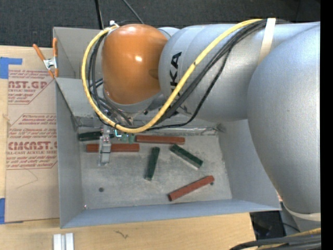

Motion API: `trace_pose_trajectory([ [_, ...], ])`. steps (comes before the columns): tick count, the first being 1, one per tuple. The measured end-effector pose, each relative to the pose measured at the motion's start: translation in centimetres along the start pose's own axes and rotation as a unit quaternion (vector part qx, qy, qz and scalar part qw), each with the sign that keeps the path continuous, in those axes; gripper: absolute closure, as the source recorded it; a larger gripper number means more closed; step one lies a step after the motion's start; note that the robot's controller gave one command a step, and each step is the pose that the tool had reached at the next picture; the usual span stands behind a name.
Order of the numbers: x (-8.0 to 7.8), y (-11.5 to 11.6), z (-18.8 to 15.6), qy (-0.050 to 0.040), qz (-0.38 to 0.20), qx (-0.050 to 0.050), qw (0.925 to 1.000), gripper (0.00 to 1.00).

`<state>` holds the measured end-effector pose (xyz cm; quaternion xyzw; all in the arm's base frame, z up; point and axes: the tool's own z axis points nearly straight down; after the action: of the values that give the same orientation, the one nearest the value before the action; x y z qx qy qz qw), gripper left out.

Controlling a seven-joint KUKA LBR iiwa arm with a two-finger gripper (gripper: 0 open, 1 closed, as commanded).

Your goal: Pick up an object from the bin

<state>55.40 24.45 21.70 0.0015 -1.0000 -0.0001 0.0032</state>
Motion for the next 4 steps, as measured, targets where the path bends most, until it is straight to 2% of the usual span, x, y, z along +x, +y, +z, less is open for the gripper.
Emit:
trace_pose_trajectory([
  [1, -2.6, -2.8, 15.0, -0.0032, 0.101, -0.001, 0.9949, 0.00],
  [2, -2.1, -1.5, 11.7, -0.0035, 0.201, -0.002, 0.9795, 0.00],
  [3, -1.9, -2.4, 9.8, -0.0036, 0.355, -0.001, 0.9347, 0.00],
  [4, -2.7, -2.2, 14.9, -0.0018, 0.492, 0.000, 0.8705, 0.00],
])
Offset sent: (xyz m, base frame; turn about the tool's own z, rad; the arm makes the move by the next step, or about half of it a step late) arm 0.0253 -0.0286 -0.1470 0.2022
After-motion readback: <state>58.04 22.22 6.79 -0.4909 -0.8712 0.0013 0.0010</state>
